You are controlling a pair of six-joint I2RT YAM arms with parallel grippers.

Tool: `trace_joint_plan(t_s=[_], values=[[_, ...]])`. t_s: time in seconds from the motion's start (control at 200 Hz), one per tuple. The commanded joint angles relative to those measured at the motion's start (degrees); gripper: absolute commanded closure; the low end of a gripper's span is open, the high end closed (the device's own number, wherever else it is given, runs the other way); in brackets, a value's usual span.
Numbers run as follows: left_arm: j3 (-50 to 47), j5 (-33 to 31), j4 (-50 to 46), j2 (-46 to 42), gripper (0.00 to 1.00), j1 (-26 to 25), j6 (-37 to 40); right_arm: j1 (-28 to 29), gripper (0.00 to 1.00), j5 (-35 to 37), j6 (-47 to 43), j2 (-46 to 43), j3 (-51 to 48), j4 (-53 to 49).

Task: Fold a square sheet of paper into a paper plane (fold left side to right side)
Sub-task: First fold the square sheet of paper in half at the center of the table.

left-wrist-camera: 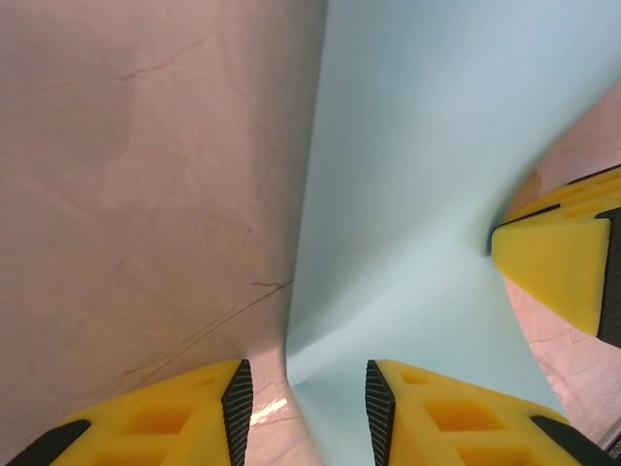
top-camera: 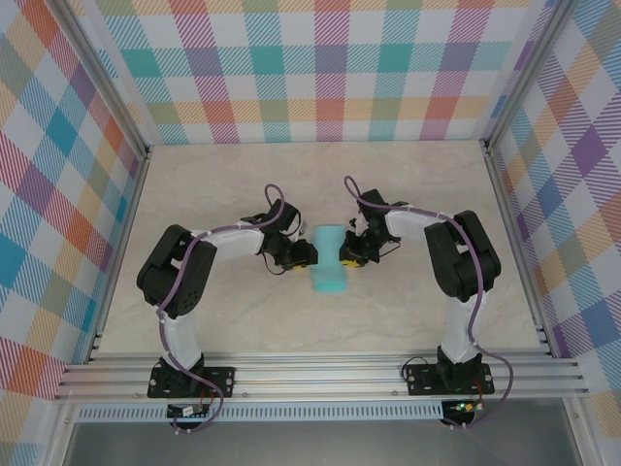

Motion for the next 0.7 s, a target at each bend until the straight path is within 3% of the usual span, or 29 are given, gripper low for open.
trace_joint_plan(t_s=[0.0, 0.45, 0.695], values=[[0.20, 0.71, -1.78, -2.85, 0.62, 0.73, 0.82, 0.49, 0.87, 4.26, -1.04, 3.55, -1.31, -3.05], [6.34, 5.70, 0.23, 3.57, 0.65, -2.26, 0.40, 0.49, 0.87, 4.43, -1.21, 3.45, -0.96, -3.40], [8.25, 2.06, -3.04, 6.48, 0.65, -2.18, 2.81, 0.56, 0.87, 4.56, -1.31, 3.46, -0.79, -3.80]])
